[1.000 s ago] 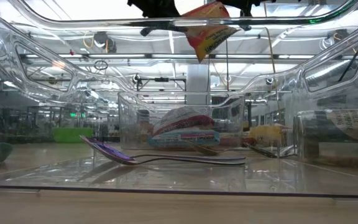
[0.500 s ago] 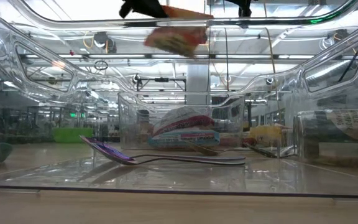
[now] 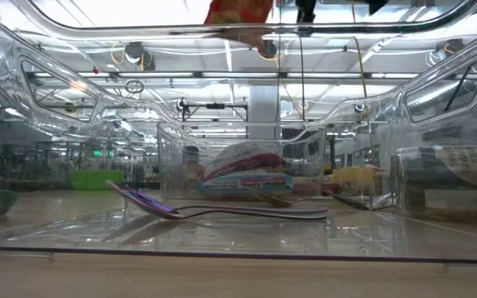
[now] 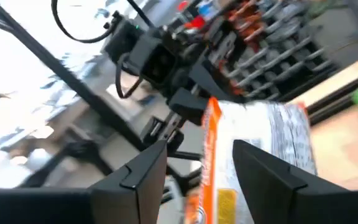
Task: Pick & Place Food Item
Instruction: Put the orange noodle pack into the middle transparent bin
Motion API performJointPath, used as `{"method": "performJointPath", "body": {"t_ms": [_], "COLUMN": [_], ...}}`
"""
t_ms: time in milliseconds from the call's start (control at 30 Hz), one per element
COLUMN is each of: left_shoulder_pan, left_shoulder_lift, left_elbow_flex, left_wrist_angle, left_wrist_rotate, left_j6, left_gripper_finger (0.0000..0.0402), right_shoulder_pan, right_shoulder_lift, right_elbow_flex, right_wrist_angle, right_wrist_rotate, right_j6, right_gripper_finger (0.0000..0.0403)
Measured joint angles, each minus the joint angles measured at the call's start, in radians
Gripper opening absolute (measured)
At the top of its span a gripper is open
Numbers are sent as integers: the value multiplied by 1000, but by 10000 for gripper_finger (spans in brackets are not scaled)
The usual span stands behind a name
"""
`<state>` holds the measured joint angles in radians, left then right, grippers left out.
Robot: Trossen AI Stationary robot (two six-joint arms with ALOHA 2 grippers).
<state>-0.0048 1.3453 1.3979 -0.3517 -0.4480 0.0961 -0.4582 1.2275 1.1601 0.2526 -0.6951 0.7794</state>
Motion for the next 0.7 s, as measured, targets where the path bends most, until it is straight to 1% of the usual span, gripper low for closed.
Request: {"method": "performJointPath", "body": {"t_ms": [167,300,367,533,633,700], "left_shoulder_pan": [-34,-79,-98,-138,-154,-161], "left_shoulder_lift": [-13,-20,-22,-23,-23,-23], "left_elbow_flex": [0,0,0,0,0,0], "left_wrist_angle": [60,101,131,195,253,293], "left_wrist_rotate": [2,2,2,-1,-7,-9], "left_j6": [81,187,216,269,313,345], "left_gripper_finger": [6,4,4,4,5,4], "right_shoulder_pan": [-7,-7,-8,-18,-18,-17], "right_shoulder_lift": [53,99,122,200,248,284], "right_elbow_flex": [-51,-85,-98,-131,-147,-150], "right_wrist_angle": [139,267,361,634,787,879], "right_wrist_rotate": [-67,-69,-81,-195,-226,-227], "right_j6": [71,138,176,355,459,507], "right_gripper_finger": [189,187,185,181,181,180]}}
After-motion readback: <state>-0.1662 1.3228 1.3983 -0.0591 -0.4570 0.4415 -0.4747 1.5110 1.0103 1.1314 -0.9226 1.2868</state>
